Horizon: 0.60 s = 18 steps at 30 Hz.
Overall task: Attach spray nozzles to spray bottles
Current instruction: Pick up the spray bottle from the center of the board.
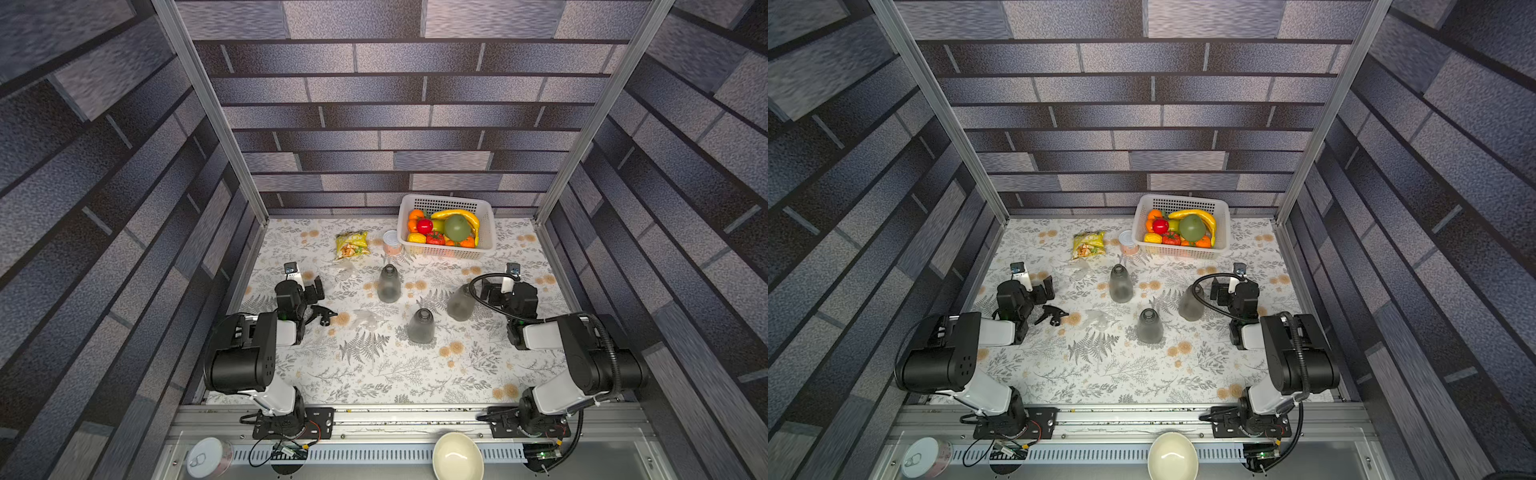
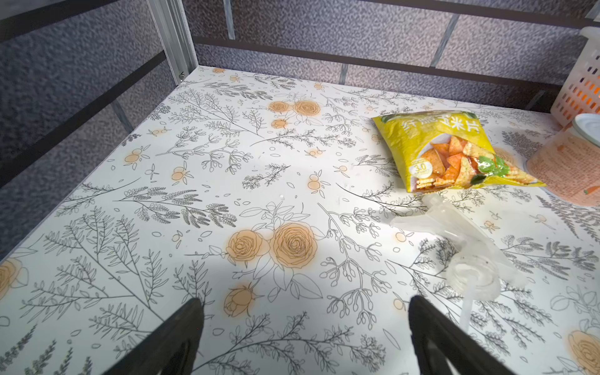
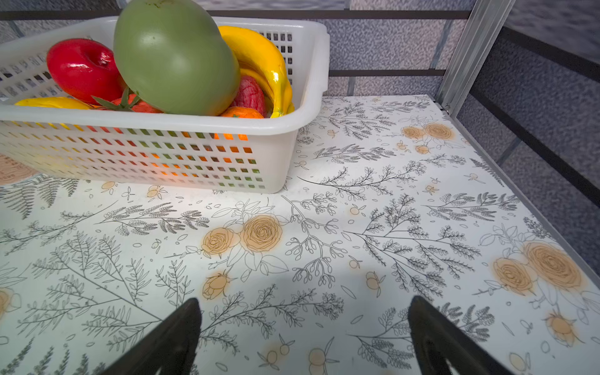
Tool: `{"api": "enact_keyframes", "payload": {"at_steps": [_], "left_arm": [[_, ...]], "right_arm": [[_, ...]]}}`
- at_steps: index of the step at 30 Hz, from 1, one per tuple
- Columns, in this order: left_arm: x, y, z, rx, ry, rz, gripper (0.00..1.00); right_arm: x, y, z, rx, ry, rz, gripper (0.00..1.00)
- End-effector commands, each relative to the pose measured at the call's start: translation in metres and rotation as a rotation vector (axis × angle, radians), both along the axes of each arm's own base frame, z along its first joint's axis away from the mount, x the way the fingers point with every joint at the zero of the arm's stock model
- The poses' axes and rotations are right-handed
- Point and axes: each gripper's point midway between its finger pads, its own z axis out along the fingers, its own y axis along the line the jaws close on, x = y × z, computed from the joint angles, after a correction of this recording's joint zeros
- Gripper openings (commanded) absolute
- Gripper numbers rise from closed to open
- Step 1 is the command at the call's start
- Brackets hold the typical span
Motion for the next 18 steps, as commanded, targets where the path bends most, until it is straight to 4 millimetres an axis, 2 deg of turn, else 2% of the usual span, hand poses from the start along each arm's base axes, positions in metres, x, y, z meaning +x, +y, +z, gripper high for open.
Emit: {"api": "enact_keyframes", "payload": {"at_steps": [1, 18], "left_arm": [[0.0040, 0.0001, 0.0086, 0.022, -0.018, -0.005, 1.00], [0.0031, -0.0019, 0.0094, 0.065, -0.022, 0.015, 1.00]], "right_arm": [[0.0031, -0.0014, 0.0073, -0.002, -0.018, 0.001, 1.00], [0.0026, -0.0012, 0.0061, -0.001, -0.014, 0.002, 1.00]]}}
